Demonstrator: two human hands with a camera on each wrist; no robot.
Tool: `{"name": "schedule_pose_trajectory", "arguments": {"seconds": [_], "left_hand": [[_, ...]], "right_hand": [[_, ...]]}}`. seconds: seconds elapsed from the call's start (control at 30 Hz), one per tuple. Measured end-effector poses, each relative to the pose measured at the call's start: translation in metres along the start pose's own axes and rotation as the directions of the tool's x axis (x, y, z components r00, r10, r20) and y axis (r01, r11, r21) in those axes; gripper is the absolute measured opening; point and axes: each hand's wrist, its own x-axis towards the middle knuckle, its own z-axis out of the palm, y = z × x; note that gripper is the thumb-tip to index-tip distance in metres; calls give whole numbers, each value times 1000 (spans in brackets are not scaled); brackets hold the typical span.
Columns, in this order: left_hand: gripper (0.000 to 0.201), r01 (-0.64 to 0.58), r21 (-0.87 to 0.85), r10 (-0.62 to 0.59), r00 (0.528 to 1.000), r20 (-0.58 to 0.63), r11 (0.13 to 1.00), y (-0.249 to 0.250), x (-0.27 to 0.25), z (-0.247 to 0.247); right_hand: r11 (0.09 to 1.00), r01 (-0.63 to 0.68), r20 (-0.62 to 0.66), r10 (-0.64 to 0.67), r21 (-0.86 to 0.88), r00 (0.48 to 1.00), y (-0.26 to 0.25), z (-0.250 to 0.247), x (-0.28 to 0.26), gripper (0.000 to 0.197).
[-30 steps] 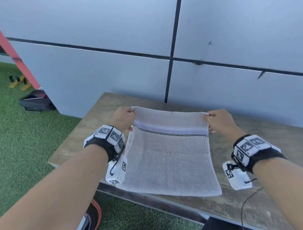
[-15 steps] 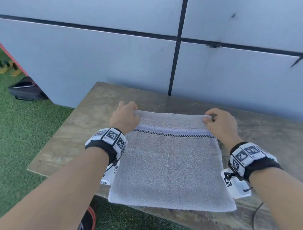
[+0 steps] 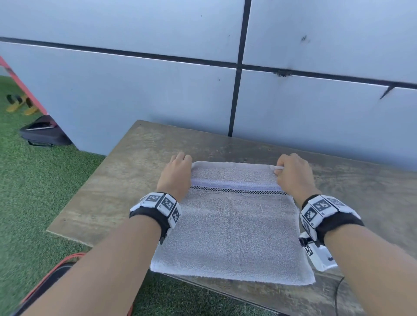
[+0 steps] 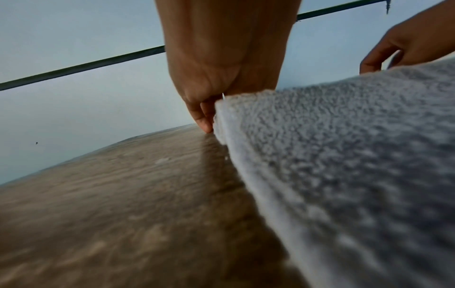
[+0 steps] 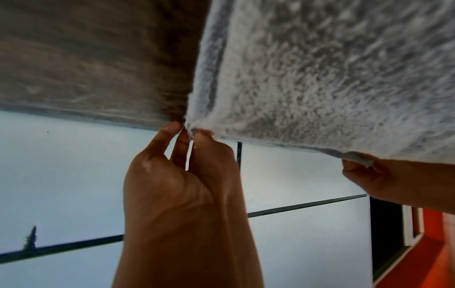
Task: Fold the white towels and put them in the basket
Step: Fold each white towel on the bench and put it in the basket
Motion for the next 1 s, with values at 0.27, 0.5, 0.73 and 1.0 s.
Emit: {"name": "schedule_pose_trajectory", "arguments": {"seconds": [0.27, 0.5, 0.73, 1.0], "left_hand": [[19, 41, -124, -16, 981, 196, 991, 5, -28, -22], [34, -13, -314, 93, 966, 240, 949, -7, -51, -55], [49, -33, -336, 140, 944, 299, 941, -7, -70, -72], [48, -30, -365, 97, 981, 167, 931, -12, -91, -106]], "right_hand": [[994, 64, 138, -76, 90, 988, 0, -30, -35, 16], [951, 152, 29, -166, 270, 986, 8, -55, -64, 25], [969, 140, 76, -159, 203, 984, 13, -59, -90, 10], [950, 223, -84, -209, 220, 974, 8, -87, -111, 16]]}}
